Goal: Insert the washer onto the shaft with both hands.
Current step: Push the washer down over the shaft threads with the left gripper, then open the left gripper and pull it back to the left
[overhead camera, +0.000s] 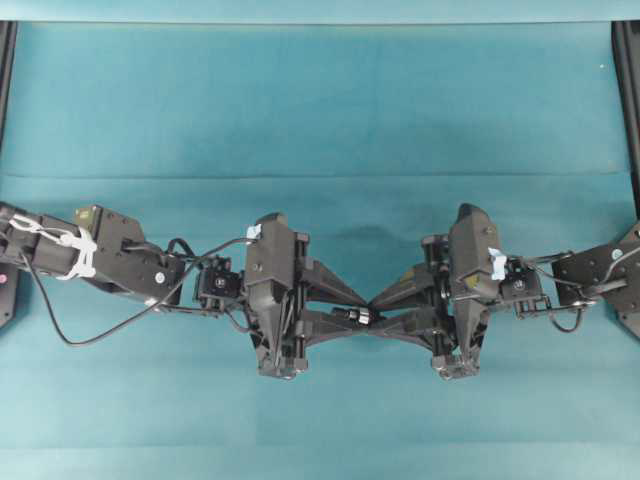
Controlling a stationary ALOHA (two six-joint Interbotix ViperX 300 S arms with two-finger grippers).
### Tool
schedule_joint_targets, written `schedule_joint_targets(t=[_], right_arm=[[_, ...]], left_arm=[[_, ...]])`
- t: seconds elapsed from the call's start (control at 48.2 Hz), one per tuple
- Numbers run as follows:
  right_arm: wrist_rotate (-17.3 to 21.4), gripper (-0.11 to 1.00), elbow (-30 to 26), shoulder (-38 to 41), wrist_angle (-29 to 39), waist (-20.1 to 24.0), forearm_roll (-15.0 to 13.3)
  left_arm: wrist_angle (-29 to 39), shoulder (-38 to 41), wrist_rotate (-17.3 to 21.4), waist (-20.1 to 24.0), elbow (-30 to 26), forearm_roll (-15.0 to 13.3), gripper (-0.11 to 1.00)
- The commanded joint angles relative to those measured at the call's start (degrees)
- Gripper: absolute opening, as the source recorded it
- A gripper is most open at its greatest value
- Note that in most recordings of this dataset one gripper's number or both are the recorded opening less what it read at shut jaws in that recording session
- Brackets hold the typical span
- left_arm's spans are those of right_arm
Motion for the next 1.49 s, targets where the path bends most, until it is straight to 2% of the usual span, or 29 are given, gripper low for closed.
schedule_joint_targets(t=[0.0, 0.518, 0.539, 0.663, 0.746, 1.14, 1.306, 1.472], right_arm=[[-0.09, 0.00, -0.88, -0.35, -0.35, -0.26, 0.09], [-0.09, 0.00, -0.88, -0.35, 0.26, -0.26, 0.09], [-0.09, 0.00, -0.88, -0.35, 0.18, -0.26, 0.09], [-0.18, 0.00, -0.88, -0.35, 0.18, -0.26, 0.09], [-0.35, 0.00, -0.88, -0.35, 0.18, -0.26, 0.09], [-0.53, 0.00, -0.88, -0.35, 0.18, -0.26, 0.18], [-0.53, 0.00, -0.88, -0.35, 0.44, -0.26, 0.09], [-0.53, 0.00, -0.88, -0.35, 0.53, -0.26, 0.09]], left_arm=[[-0.35, -0.35, -0.18, -0.18, -1.14, 0.09, 0.37], [1.49, -0.70, -0.18, -0.18, -1.05, 0.09, 0.38], [1.85, -0.70, -0.18, -0.09, -1.05, 0.09, 0.41], [3.60, -0.79, -0.26, -0.18, -0.97, 0.18, 0.76], [5.10, -1.05, -0.26, -0.09, -1.05, 0.09, 0.86], [7.56, -3.16, 0.00, -0.18, -0.44, 0.09, 0.86], [12.92, -7.21, -0.09, -0.18, 1.41, 0.09, 0.86], [18.11, -12.66, 0.18, -0.18, 5.54, 0.09, 0.86]])
